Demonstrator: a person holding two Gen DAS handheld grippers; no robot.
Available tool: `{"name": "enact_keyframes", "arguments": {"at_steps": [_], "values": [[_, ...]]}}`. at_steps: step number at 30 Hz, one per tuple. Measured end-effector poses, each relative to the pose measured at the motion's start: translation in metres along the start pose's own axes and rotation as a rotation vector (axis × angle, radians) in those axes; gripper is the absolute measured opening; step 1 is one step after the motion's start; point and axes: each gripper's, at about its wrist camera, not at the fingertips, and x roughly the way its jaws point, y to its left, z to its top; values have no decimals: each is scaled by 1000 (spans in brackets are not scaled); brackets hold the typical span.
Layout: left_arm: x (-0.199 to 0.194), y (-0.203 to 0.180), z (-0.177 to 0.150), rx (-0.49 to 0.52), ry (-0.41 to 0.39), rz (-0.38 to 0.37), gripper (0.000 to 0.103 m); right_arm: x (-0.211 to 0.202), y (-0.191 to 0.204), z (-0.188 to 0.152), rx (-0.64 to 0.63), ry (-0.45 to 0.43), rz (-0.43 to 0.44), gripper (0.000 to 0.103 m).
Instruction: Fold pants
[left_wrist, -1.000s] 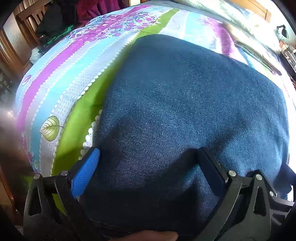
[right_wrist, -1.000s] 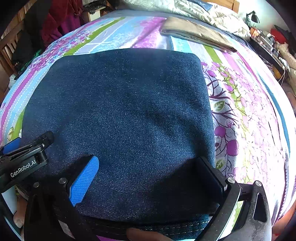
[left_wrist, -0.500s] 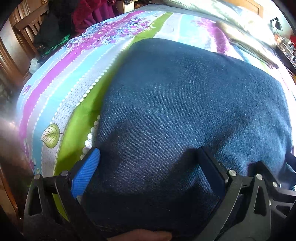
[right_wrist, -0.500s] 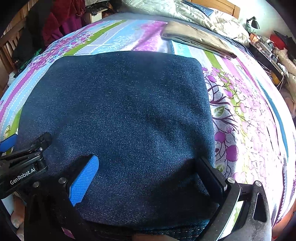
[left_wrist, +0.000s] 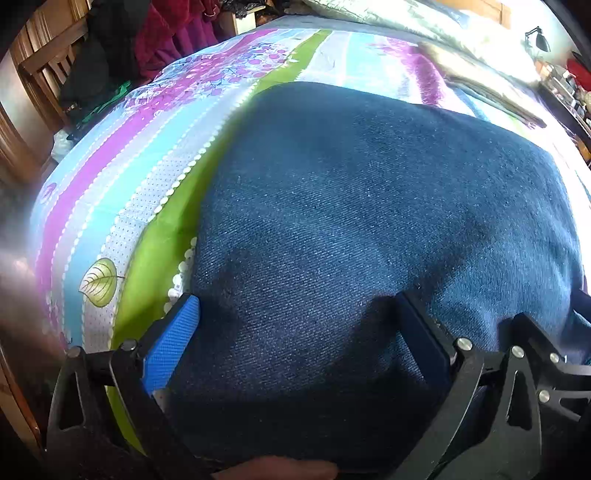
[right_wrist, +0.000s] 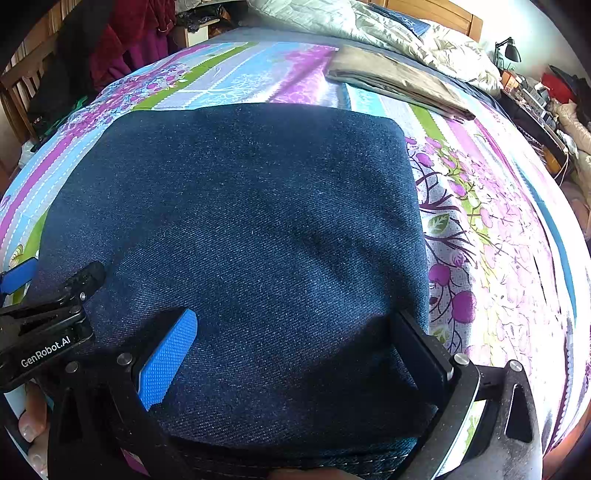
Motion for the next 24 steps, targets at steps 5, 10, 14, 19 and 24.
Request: {"name": "enact_keyframes", "arguments": {"at_steps": [5, 10, 14, 19, 24], "values": [[0, 0, 1, 11, 0, -8, 103, -2, 2, -2, -2, -19, -3, 103], [1, -1, 1, 16, -3, -5, 103, -2, 2, -2, -1, -15, -2, 103], [1, 0, 1, 20, 1, -9, 103, -2, 2, -2, -3, -16, -2, 103], [1, -1, 1, 26, 0, -9, 103, -2, 2, -1, -1, -16, -1, 103], [1, -2, 0, 27, 2, -10, 103, -2, 2, -1, -2, -15, -1, 103]]}}
